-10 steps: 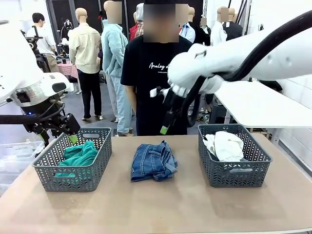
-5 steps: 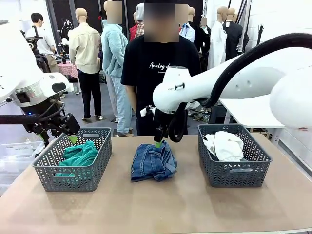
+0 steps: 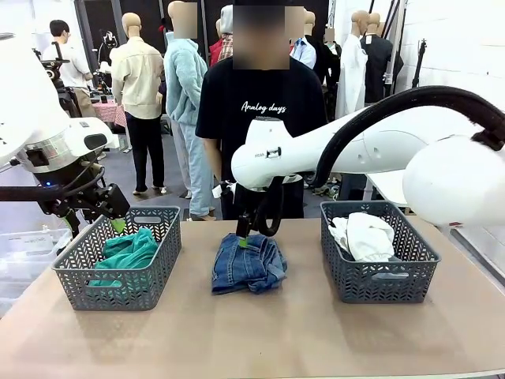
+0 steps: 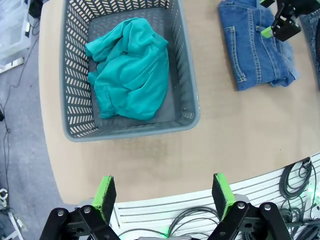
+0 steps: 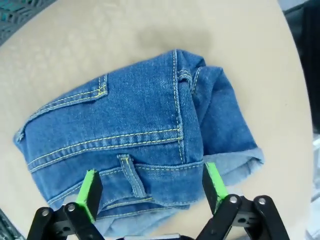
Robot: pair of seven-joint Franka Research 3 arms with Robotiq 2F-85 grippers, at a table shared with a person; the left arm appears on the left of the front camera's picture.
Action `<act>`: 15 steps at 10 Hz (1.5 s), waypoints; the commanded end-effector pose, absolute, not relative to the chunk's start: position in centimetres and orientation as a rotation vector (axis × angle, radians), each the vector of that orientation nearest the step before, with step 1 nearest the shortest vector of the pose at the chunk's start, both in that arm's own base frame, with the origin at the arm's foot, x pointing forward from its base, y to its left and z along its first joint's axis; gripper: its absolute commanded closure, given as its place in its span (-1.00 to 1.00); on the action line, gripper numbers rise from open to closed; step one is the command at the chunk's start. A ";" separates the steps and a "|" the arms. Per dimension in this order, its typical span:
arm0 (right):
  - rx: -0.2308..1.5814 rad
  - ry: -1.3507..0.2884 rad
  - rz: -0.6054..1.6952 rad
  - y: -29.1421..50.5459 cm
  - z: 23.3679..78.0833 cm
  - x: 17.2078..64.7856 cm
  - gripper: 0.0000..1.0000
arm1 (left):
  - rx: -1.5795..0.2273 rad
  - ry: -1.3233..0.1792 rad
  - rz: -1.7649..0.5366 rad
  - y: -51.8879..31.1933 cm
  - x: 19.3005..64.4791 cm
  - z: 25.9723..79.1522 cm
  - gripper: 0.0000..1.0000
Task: Sort the tops and bottoms.
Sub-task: Lift clothes from the center of the table with your right hand.
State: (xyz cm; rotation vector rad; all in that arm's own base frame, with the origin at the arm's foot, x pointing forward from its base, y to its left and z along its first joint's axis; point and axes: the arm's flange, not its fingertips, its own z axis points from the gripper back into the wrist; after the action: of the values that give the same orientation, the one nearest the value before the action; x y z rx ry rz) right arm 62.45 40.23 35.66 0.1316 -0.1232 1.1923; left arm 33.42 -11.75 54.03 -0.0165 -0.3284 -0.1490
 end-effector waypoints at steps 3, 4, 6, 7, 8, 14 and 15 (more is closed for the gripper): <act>0.125 -0.030 1.257 41.1 33.9 64.0 -1.00 | -0.015 -0.330 -0.164 -11.5 33.3 54.0 -1.00; 0.127 0.020 1.256 41.1 33.5 64.2 -1.00 | -0.015 -0.330 -0.164 -11.5 33.3 54.0 -1.00; 0.146 0.094 1.280 41.1 33.0 64.2 -0.37 | -0.015 -0.330 -0.164 -11.5 33.3 54.0 -1.00; 0.146 0.106 1.280 41.2 33.0 64.3 0.00 | -0.015 -0.330 -0.164 -11.5 33.3 54.0 -1.00; 0.155 0.112 1.279 41.2 33.2 64.3 0.36 | -0.015 -0.330 -0.164 -11.5 33.3 54.0 -1.00; 0.183 0.116 1.332 40.7 34.6 63.4 1.00 | -0.015 -0.330 -0.164 -11.5 33.3 54.0 -1.00; 0.174 0.087 1.343 40.2 36.4 62.7 1.00 | -0.015 -0.330 -0.164 -11.5 33.3 54.0 -1.00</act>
State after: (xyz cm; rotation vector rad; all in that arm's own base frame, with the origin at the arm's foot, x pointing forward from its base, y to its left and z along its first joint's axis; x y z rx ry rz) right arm 63.05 40.55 34.59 0.1693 0.0884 1.3135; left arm 33.42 -11.75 54.03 -0.0165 -0.3283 -0.1490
